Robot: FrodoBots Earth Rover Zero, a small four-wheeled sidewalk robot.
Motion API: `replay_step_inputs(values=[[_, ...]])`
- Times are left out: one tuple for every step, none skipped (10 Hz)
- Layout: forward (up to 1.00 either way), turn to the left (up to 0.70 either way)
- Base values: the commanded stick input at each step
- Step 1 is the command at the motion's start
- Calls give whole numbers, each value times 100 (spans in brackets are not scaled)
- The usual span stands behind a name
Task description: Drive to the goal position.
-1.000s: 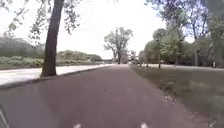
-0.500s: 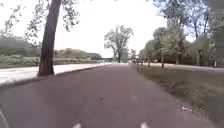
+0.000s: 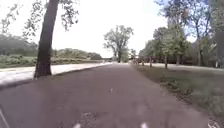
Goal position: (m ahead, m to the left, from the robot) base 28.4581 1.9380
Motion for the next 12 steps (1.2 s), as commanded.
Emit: replay_step_inputs(values=[[100,0],[100,0],[100,0],[100,0],[100,0],[100,0],[100,0],[100,0],[100,0],[100,0],[100,0],[100,0]])
